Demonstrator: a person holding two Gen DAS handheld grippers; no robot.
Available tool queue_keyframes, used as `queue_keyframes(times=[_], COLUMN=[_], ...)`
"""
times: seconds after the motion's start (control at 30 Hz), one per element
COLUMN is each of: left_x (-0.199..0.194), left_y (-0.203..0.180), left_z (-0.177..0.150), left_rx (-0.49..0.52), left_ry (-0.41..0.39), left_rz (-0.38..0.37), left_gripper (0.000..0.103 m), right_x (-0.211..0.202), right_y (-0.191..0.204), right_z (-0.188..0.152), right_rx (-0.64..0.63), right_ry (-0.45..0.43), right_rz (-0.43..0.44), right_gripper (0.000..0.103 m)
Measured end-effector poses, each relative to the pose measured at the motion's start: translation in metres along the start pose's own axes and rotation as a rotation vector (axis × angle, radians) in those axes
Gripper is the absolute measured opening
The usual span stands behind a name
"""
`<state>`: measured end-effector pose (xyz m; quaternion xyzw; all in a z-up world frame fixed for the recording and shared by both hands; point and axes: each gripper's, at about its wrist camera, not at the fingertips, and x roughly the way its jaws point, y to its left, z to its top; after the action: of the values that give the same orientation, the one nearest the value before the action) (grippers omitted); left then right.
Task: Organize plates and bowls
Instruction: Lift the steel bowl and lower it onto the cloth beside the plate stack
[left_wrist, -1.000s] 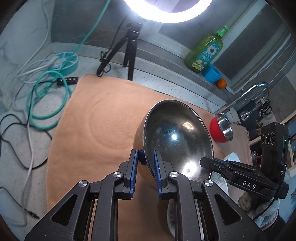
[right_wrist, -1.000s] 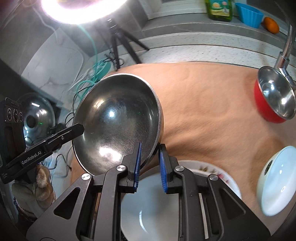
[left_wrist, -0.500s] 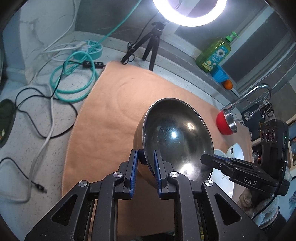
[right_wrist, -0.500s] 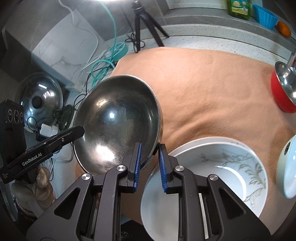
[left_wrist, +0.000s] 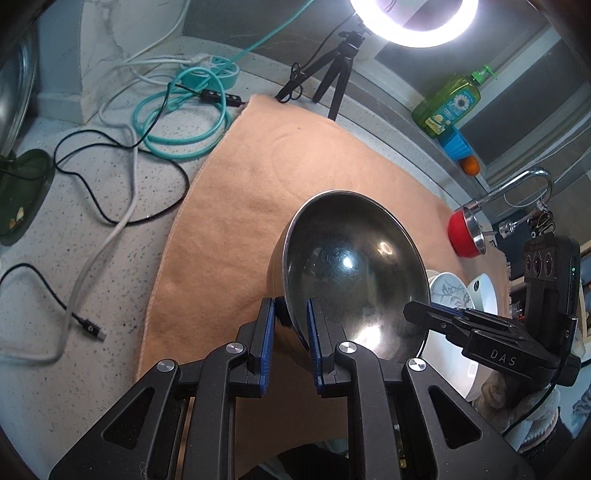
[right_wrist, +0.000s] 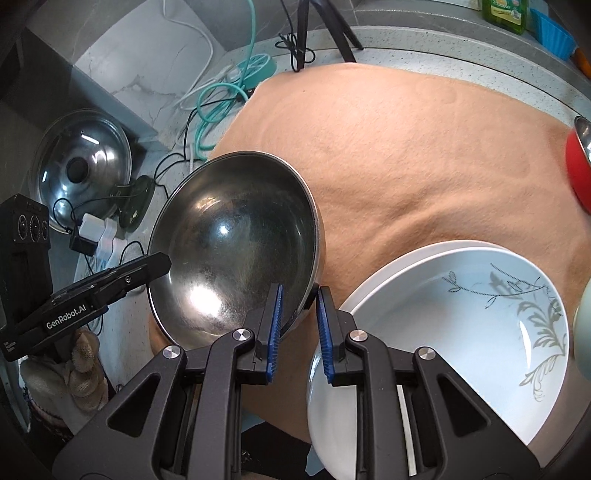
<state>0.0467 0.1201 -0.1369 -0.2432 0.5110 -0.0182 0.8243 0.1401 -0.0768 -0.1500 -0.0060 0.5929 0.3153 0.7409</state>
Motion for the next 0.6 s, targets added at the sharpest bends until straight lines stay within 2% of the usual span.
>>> queue_keyframes(times=[0.6], left_x=[-0.003], left_y=[-0.0009], left_z=[-0.0028], left_rx=[0.009], left_ry=[-0.007], left_rz=[0.03], left_gripper=[0.015], right_x=[0.0005], right_y=[0.0018], right_z=[-0.0025], right_rx=[-0.017], right_ry=[-0.001], right_rz=[-0.001], right_gripper=[0.021])
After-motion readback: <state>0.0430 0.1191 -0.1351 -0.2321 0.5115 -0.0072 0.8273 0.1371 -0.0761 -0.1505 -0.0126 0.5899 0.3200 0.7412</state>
